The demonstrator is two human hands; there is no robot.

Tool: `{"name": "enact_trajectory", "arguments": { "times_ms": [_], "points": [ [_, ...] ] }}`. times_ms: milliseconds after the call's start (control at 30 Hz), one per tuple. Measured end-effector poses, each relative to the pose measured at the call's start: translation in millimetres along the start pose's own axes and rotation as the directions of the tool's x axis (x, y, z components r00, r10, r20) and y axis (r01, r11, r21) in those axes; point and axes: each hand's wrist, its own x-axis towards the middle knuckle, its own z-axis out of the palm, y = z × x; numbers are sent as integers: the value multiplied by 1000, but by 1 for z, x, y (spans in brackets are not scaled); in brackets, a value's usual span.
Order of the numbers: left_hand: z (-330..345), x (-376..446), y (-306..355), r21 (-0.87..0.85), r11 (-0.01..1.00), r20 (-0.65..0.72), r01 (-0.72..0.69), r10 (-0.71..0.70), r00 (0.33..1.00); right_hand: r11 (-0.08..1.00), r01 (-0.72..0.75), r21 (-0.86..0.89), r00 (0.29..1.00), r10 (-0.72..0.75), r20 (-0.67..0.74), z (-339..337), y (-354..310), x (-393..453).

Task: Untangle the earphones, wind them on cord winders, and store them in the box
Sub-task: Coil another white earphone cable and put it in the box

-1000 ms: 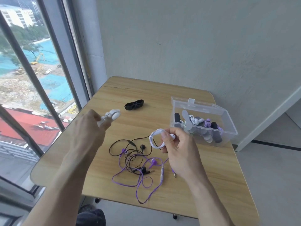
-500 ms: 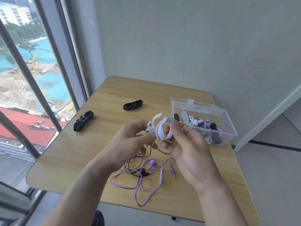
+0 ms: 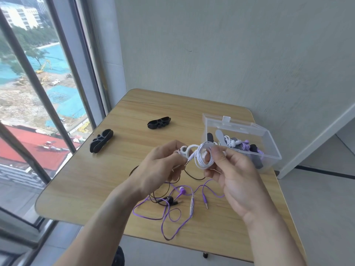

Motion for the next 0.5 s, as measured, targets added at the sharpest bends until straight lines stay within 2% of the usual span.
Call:
{"name": "enact_trajectory", "arguments": {
  "times_ms": [167, 333, 500],
  "points": [
    [2, 1, -1, -97, 995, 42, -37, 41, 998, 999, -20, 27, 1000, 21, -21, 1, 1, 1],
    [4, 2, -3, -213, 976, 37, 33, -26, 999, 990, -92, 104, 994, 97, -48, 9, 4, 2],
    [8, 5, -1, -279, 957, 5, 74, -76, 997, 985, -101, 138, 992, 110, -60, 19, 7, 0]
  ]
}}
